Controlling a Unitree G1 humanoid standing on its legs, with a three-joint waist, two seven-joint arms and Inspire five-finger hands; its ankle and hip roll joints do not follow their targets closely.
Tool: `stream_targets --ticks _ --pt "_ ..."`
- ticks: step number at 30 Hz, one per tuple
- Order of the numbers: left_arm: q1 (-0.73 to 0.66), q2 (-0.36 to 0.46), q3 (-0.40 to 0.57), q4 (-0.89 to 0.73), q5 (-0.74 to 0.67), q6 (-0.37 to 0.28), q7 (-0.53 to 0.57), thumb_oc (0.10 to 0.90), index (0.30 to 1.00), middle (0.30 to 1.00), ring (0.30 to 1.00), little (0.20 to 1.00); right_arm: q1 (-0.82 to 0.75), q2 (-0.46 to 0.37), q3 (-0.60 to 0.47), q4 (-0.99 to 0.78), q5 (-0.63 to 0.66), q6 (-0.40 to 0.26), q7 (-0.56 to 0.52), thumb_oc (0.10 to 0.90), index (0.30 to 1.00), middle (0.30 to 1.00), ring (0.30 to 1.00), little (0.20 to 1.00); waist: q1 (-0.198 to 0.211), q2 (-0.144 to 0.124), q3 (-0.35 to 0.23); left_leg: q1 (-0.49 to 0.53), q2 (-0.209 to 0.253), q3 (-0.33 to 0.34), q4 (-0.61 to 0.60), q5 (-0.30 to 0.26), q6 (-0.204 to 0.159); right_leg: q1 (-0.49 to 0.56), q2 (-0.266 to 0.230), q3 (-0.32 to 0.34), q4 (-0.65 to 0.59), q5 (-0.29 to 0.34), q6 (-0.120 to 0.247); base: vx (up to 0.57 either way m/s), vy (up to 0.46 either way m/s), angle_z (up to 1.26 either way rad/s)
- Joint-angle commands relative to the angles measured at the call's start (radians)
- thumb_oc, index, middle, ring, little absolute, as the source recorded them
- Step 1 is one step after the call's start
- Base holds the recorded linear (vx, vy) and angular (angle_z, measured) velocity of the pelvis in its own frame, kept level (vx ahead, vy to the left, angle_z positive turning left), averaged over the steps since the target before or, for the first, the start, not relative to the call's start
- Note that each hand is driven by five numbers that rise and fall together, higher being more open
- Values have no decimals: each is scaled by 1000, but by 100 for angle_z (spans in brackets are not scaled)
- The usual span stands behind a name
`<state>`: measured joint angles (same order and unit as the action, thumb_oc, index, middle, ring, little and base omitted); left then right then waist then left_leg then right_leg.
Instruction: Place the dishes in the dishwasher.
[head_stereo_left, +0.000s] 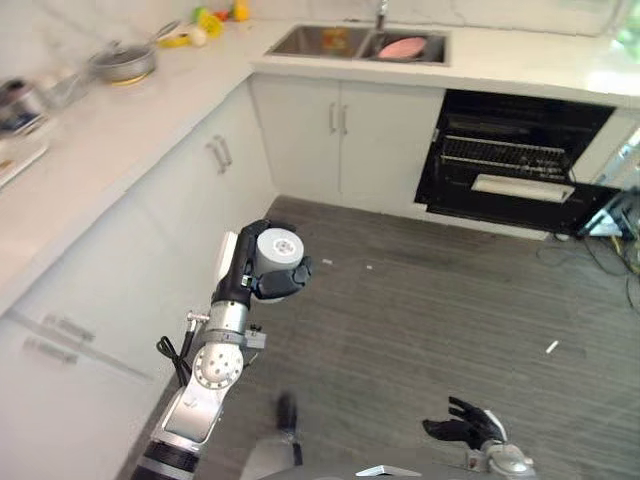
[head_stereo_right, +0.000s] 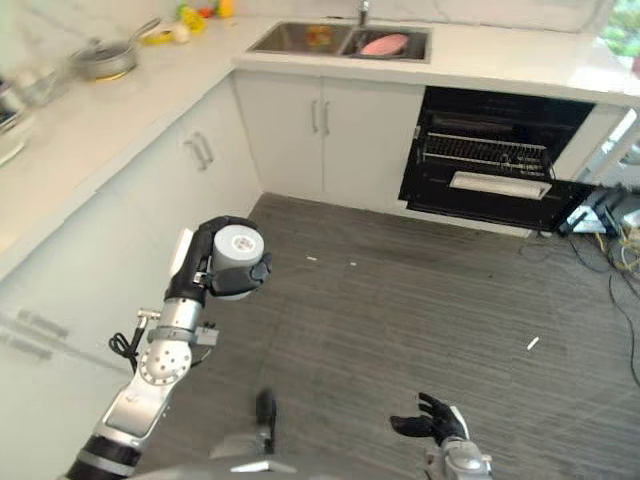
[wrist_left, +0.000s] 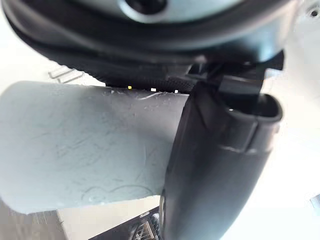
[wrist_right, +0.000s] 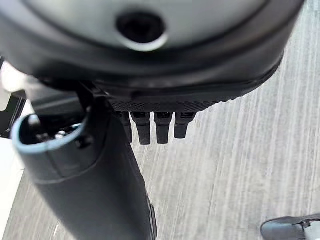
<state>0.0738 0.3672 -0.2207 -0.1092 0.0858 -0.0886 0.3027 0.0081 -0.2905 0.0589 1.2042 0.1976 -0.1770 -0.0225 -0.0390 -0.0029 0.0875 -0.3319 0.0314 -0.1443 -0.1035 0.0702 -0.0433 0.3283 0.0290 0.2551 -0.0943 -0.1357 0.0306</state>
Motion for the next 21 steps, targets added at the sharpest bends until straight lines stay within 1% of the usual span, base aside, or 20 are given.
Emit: stream_targets --ticks 1,2,3,4,5,6,7,8,9,10,11,12,13,14,15,17,18,19,20,21 --pt "-35 10 76 -187 9 -83 48 400 300 300 300 300 12 30 17 -8 0 -30 9 800 900 900 900 900 34 -29 -10 140 109 55 37 44 -113 -55 -74 5 7 -1 58 408 251 -168" --pt "-46 10 72 -200 11 -83 51 400 300 300 300 300 24 42 10 -7 7 -37 0 800 900 900 900 900 43 -21 -14 133 122 69 18 85 -126 -56 -79 2 13 -3 58 449 401 -145" --pt "-83 15 48 -199 13 -90 47 400 300 300 300 300 33 46 -15 6 32 -43 5 800 900 900 900 900 24 -22 -24 149 105 83 19 104 -112 -82 -83 0 84 0 76 294 316 -94" --pt "-84 15 47 -197 13 -91 48 400 300 300 300 300 32 46 -16 7 32 -43 5 800 900 900 900 900 26 -22 -25 147 105 84 19 105 -112 -86 -83 0 89 -3 76 323 293 -46" --pt "-98 25 34 -198 14 -89 42 400 300 300 300 300 35 57 -24 10 47 -45 5 800 900 900 900 900 14 -33 -29 166 83 90 16 91 -96 -111 -83 5 166 12 90 267 257 -16" --pt "-120 48 24 -196 20 -87 34 400 300 300 300 300 41 75 -19 8 52 -52 15 800 900 900 900 900 -9 -16 -22 209 85 116 16 69 -78 -202 -46 11 342 85 128 262 253 -20" --pt "-121 49 24 -195 19 -87 34 400 300 300 300 300 40 76 -19 8 52 -52 15 800 900 900 900 900 -4 -16 -24 206 87 120 16 69 -79 -213 -43 16 355 79 127 236 270 -48" --pt "-135 63 19 -191 20 -83 29 400 300 300 300 300 38 85 -4 2 48 -49 23 800 900 900 900 900 -22 -14 -11 236 82 130 16 44 -65 -266 -34 1 463 110 144 212 295 -86" --pt "-150 73 18 -188 22 -74 27 400 300 300 300 300 28 89 26 -9 23 -45 26 800 900 900 900 900 -40 12 19 277 92 144 16 21 -40 -380 -6 -68 635 157 174 278 414 -63" --pt "-150 74 22 -185 22 -72 31 400 300 300 300 300 24 93 33 -17 16 -43 25 800 900 900 900 900 -42 19 30 293 97 162 16 8 -34 -429 -24 -124 668 153 166 174 313 -83" --pt "-150 74 22 -185 22 -72 31 400 300 300 300 300 24 93 33 -17 16 -43 25 800 900 900 900 900 -42 18 29 293 96 162 16 8 -34 -431 -25 -123 670 152 166 220 275 -83" --pt "-142 63 37 -181 18 -68 38 400 300 300 300 300 13 104 45 -19 0 -32 20 800 900 900 900 900 -31 20 25 318 96 207 16 -9 -29 -473 -83 -268 592 129 143 171 159 -101" --pt "-142 63 37 -180 18 -68 39 400 300 300 300 300 13 103 46 -19 0 -32 19 800 900 900 900 900 -35 19 25 321 94 205 16 -12 -29 -468 -85 -270 592 125 143 388 248 -74" --pt "-139 49 37 -171 8 -78 38 400 300 300 300 300 6 100 59 -14 -18 -27 12 800 900 900 900 900 -30 5 12 345 84 246 16 -35 -32 -495 -86 -387 436 89 122 358 100 -70" --pt "-129 46 40 -171 4 -84 35 400 300 300 300 300 9 96 62 -17 -25 -28 10 800 900 900 900 900 -27 -4 5 364 74 272 16 -55 -33 -507 -92 -465 353 104 115 436 125 -75" --pt "-120 40 42 -171 1 -88 31 400 300 300 300 300 16 95 60 -21 -28 -32 5 800 900 900 900 900 -33 -5 0 378 65 279 16 -70 -31 -493 -85 -504 284 121 111 249 49 -83" --pt "-104 30 44 -170 -2 -91 24 400 300 300 300 300 21 92 56 -19 -30 -37 -9 800 900 900 900 900 -30 -23 -11 403 45 305 16 -95 -29 -489 -93 -587 191 152 105 269 38 -61" --pt "-98 25 50 -170 3 -89 20 400 300 300 300 300 24 93 51 -16 -30 -41 -15 800 900 900 900 900 -29 -27 -16 420 38 318 16 -108 -29 -481 -101 -627 151 166 104 353 14 -31" --pt "-92 23 55 -171 9 -91 17 400 300 300 300 300 22 93 48 -17 -28 -39 -17 800 900 900 900 900 -29 -32 -21 434 31 327 16 -119 -26 -470 -110 -644 121 175 103 260 -42 -17" --pt "-84 19 56 -173 17 -95 12 400 300 300 300 300 28 96 50 -15 -27 -41 -15 800 900 900 900 900 -30 -31 -22 457 27 328 16 -137 -25 -437 -99 -614 96 168 104 279 -55 -21"
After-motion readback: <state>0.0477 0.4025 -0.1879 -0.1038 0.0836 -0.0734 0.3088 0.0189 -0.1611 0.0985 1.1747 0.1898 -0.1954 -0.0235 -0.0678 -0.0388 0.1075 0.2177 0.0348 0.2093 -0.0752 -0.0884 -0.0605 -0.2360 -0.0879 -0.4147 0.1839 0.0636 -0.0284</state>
